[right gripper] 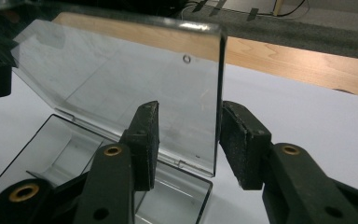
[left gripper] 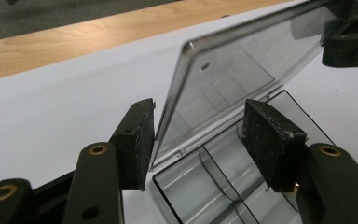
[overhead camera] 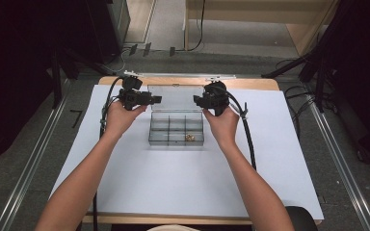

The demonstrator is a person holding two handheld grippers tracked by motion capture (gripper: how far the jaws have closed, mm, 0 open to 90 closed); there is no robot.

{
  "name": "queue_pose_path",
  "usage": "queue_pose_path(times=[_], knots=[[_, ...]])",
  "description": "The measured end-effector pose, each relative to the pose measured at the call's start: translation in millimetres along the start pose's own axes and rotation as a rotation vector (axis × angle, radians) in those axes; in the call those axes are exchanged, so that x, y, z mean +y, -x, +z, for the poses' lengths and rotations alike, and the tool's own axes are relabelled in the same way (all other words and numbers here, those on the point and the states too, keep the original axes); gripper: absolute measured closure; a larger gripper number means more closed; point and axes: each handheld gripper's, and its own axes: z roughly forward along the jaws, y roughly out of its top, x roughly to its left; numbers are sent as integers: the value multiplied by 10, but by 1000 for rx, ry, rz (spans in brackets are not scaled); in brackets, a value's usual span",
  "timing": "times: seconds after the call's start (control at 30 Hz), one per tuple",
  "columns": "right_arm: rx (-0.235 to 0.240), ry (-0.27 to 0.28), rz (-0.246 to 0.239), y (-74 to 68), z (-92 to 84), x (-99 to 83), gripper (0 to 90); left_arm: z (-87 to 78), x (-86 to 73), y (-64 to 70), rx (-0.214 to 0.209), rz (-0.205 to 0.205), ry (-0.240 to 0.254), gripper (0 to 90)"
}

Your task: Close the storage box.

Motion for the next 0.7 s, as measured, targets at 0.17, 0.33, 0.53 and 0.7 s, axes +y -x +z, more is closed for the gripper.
queue_pose_path(times=[0.17,0.33,0.53,0.7], knots=[[4,-9,-18,-22,-64,4,602,-32,-3,35,0,10,-13,450],[15,-19,-32,-39,-143,3,603,-102,5,72,-7,16,-13,451],[39,-65,-56,-51,-236,-7,585,-161,-17,95,-15,17,-36,442],[48,-92,-69,-70,-299,-38,585,-190,-78,122,-34,5,-39,434]])
